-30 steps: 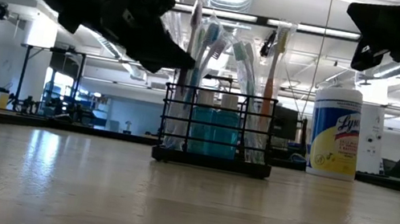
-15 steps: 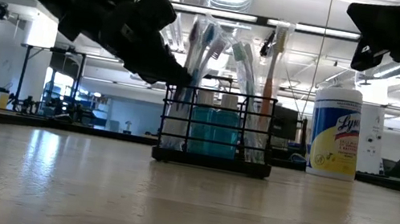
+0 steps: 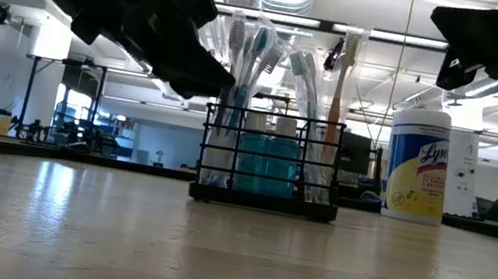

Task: Pick & Place toothbrushing station
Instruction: Put the violet toothbrush into the black wire organizer, then put the blue toothbrush into the black wire organizer

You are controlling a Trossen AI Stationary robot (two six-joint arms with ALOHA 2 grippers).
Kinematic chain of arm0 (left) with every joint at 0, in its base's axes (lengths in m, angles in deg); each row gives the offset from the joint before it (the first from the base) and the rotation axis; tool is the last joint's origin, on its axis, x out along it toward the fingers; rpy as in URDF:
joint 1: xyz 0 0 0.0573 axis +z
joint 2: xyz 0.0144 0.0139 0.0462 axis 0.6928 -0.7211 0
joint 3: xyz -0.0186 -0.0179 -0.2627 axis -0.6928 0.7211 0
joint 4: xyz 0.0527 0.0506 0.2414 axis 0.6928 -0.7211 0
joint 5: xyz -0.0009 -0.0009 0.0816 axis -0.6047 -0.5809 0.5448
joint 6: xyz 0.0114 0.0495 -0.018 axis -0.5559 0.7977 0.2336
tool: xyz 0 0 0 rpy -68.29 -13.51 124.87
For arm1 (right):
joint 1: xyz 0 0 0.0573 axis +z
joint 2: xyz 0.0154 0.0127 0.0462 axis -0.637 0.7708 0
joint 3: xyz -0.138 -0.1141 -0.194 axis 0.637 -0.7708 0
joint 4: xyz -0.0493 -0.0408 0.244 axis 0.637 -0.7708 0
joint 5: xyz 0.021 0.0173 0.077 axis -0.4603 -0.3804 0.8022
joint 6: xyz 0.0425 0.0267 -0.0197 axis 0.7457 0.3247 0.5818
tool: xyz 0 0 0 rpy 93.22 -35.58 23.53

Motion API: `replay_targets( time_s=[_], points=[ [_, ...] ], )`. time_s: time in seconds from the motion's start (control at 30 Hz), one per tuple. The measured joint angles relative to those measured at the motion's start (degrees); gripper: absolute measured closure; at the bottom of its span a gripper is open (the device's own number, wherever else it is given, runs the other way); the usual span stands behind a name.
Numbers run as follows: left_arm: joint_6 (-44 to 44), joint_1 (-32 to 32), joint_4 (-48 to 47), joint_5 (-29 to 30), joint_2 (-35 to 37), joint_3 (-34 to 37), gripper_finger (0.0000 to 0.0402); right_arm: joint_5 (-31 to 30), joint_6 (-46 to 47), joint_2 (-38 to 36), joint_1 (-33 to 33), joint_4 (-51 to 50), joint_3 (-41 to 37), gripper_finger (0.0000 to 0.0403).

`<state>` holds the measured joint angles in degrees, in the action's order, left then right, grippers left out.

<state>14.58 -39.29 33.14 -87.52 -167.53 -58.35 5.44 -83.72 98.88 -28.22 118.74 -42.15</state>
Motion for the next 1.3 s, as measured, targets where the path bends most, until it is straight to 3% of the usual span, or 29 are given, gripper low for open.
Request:
replay_targets(
  time_s=[0.27, 0.57, 0.77, 1.0, 1.3],
  points=[
    [-1.44, -0.02, -4.28, -0.63, 7.02, -1.33, 0.0141, 0.0, 0.0, 0.0, 0.0, -0.72, 0.0, 0.0394],
    [-1.67, -0.11, -24.0, -4.24, 32.43, -2.09, 0.0142, 0.0, 0.27, 0.24, 0.0, -0.83, 0.0, 0.0394],
    [0.9, -0.07, -35.42, 1.07, 50.22, 1.49, 0.0215, 0.0, 0.36, 0.24, 0.0, -0.72, 0.0, 0.0394],
    [-0.78, -0.05, -36.11, 2.82, 61.95, 10.03, 0.0381, -0.02, 0.46, 0.24, 0.0, -0.64, 0.0, 0.0394],
    [-1.09, -0.07, -35.55, 3.47, 66.03, 16.41, 0.0396, -0.04, 1.12, 0.24, 0.0, -0.68, 0.0, 0.0394]
  ],
)
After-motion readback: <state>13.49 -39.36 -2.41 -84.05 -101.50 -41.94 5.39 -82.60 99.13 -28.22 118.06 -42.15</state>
